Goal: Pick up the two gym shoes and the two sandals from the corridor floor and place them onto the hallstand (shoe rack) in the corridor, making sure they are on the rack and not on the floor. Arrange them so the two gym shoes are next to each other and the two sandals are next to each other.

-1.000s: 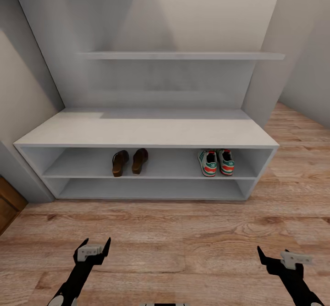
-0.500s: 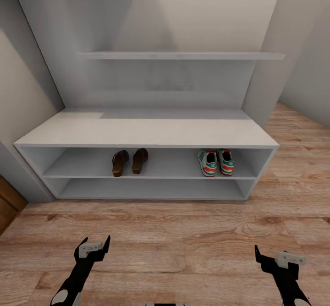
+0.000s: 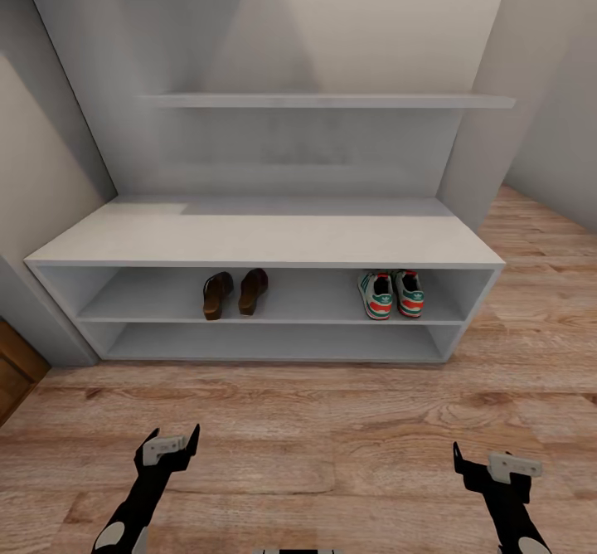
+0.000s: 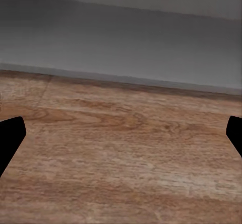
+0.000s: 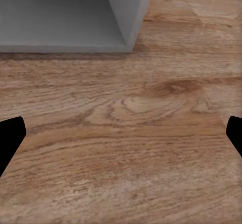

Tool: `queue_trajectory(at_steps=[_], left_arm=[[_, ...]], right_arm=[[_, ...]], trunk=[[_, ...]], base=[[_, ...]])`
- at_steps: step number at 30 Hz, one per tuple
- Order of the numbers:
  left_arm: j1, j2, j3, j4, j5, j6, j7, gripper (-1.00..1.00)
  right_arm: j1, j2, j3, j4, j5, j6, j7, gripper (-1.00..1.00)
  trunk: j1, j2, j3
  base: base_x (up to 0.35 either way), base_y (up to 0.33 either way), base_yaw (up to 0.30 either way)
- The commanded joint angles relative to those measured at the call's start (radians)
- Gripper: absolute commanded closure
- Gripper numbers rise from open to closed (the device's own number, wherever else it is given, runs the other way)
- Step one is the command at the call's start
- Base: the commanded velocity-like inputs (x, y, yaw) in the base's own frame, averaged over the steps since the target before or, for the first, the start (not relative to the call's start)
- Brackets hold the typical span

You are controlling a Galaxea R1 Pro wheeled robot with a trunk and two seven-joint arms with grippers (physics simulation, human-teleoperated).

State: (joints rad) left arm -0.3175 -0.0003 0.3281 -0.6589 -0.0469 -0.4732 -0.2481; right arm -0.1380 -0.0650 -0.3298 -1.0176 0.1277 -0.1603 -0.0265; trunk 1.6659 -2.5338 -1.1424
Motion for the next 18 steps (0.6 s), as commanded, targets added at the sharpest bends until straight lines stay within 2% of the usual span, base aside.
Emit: queue_trajectory(at_steps=[1, 9, 10, 11, 18], left_arm=[[-0.001, -0.002, 0.008, 0.0, -0.004, -0.004, -0.005, -1.0], [-0.001, -0.012, 0.033, 0.001, -0.002, -0.005, 0.033, -1.0], [-0.001, -0.017, 0.038, 0.002, -0.001, -0.005, 0.044, -1.0], [-0.001, -0.036, 0.049, 0.004, -0.002, -0.007, 0.08, -1.0], [-0.002, -0.052, 0.06, 0.005, 0.0, -0.033, 0.128, -1.0]], right_arm=[[0.0, 0.0, 0.001, 0.001, 0.01, -0.002, -0.004, -1.0], [0.0, 0.0, 0.005, 0.004, 0.01, -0.004, -0.008, -1.0], [0.0, 0.0, 0.006, 0.004, 0.01, -0.005, -0.009, -1.0], [0.0, 0.001, 0.007, 0.005, 0.009, -0.009, -0.009, -1.0], [0.0, 0.001, 0.008, 0.005, 0.009, -0.013, -0.009, -1.0]], trunk=[[0.0, 0.0, -0.001], [0.0, 0.0, -0.001], [0.0, 0.0, -0.001], [0.0, 0.0, -0.001], [0.0, 0.0, -0.001]], base=[[0.0, 0.0, 0.0], [0.0, 0.0, 0.0], [0.0, 0.0, 0.0], [0.0, 0.0, 0.0], [0.0, 0.0, 0.0]])
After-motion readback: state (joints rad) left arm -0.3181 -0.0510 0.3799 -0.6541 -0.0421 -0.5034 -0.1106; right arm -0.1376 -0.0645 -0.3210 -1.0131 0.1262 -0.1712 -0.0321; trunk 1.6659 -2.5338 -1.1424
